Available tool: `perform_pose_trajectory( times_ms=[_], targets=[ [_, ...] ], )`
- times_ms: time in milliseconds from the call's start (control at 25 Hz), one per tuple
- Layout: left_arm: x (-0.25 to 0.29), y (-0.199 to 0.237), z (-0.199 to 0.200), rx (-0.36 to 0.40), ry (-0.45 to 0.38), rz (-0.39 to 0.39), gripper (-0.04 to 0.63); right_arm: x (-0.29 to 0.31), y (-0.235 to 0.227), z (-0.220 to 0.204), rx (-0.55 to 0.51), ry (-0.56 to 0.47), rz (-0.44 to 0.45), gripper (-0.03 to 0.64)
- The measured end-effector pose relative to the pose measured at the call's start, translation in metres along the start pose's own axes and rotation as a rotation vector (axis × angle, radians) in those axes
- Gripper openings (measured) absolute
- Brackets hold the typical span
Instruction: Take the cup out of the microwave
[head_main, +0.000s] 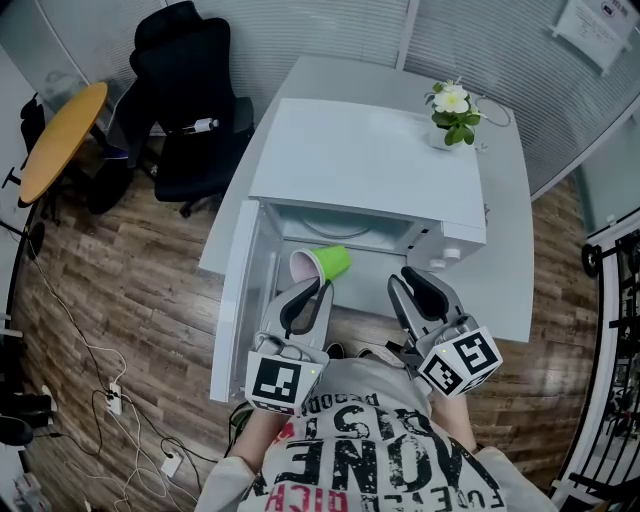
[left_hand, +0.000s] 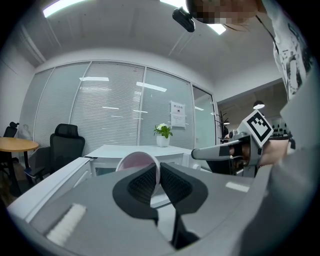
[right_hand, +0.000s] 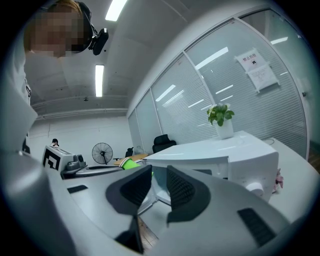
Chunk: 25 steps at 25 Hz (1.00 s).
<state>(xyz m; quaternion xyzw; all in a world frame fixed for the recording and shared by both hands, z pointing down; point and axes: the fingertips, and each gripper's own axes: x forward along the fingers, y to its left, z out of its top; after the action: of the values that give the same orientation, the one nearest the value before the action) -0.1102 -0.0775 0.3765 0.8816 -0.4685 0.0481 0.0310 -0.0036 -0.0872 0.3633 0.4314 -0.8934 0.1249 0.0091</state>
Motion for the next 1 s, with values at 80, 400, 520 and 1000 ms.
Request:
perform_pose_trajectory(
  times_ms=[80, 400, 520, 1000],
  targets=[
    [0.001, -0.002, 0.001, 0.002, 0.000, -0.003, 0.038, 0.000, 0.002, 0.000, -0.006, 0.004, 0.009, 0.106],
    [0.005, -0.006, 0.001, 0.013, 0.001, -0.018, 0.038, -0.001, -0.001, 0.000, -0.004, 0.008, 0.011, 0.106],
    [0.007, -0.008, 0.003, 0.016, -0.001, -0.019, 0.038, -0.003, -0.003, 0.000, -0.006, 0.008, 0.013, 0.106],
    [0.014, -0.020, 0.005, 0.032, 0.006, -0.012, 0.037, -0.013, -0.015, 0.005, -0.015, 0.009, 0.018, 0.106]
  ],
)
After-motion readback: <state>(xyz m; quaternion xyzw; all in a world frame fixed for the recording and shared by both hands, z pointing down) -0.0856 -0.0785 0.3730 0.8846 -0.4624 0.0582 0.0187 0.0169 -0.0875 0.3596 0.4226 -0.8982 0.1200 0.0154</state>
